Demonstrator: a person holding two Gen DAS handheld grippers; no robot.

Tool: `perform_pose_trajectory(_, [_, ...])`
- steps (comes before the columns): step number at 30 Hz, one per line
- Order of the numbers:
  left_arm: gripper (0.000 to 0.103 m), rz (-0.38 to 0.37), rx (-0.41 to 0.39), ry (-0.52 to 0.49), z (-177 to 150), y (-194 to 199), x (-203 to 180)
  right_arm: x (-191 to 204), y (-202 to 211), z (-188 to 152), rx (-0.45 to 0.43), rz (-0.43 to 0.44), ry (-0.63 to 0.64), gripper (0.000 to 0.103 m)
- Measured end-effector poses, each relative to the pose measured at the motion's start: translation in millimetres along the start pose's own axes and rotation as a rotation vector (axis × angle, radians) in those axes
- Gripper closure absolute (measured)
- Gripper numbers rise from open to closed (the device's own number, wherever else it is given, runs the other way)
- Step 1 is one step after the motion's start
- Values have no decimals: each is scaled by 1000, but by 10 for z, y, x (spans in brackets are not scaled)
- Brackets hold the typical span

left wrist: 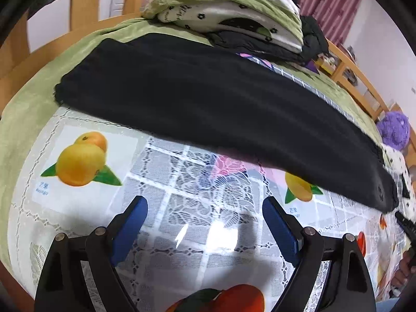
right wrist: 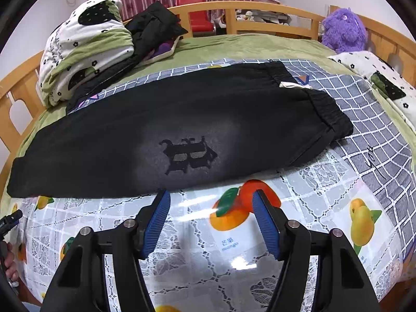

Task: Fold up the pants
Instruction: 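Reach both grippers to the waistband edge of the black sweatpants, then grasp the waistband with the left gripper while the right gripper grasps it too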

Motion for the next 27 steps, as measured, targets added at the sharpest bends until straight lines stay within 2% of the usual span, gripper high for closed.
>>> perform_pose_trajectory(7, [14, -120, -72, 169, 94, 89, 348, -316, -81, 62, 22, 16, -105, 37])
perform_pose_trajectory(12, [15, -151, -78, 241, 303, -72, 482, -553, -264, 109, 65, 81, -231, 37])
perform_pose_trajectory(18, [26, -103, -81, 246, 540, -291, 502, -671, -587, 188, 89, 148, -307, 37])
perform_pose_trajectory(20, [34, -66, -95, 256, 593, -334, 532, -682, -723, 221, 110, 134, -311, 37])
perform_pose_trajectory(21, [41, -45, -101, 258, 618, -348, 549, -688, -820, 231, 130, 126, -310, 37])
perform_pose_trajectory(23, [52, 7, -99, 251, 693, -396, 545, -697, -891, 270, 102, 134, -307, 38])
perform_pose_trajectory(24, [64, 42, -90, 240, 727, -423, 528, -683, -932, 317, 96, 128, -300, 51])
perform_pose_trajectory(25, [85, 81, -76, 223, 762, -446, 511, -676, -957, 344, 97, 128, -297, 61])
perform_pose_trajectory(26, [93, 115, -60, 198, 814, -467, 489, -667, -994, 382, 103, 127, -292, 79])
perform_pose_trajectory(27, [94, 121, -52, 180, 871, -450, 471, -643, -1030, 425, 114, 142, -277, 87])
Point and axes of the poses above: each gripper's, at about its wrist camera, not at the fingertips, and y roughly against the way its jaws point, x to its left, z to its top, the point moved 1 cm from there along -y, roughly the way its jaws point, and after that the axes turned 9 degrees about -z, right-handed, at the moved point
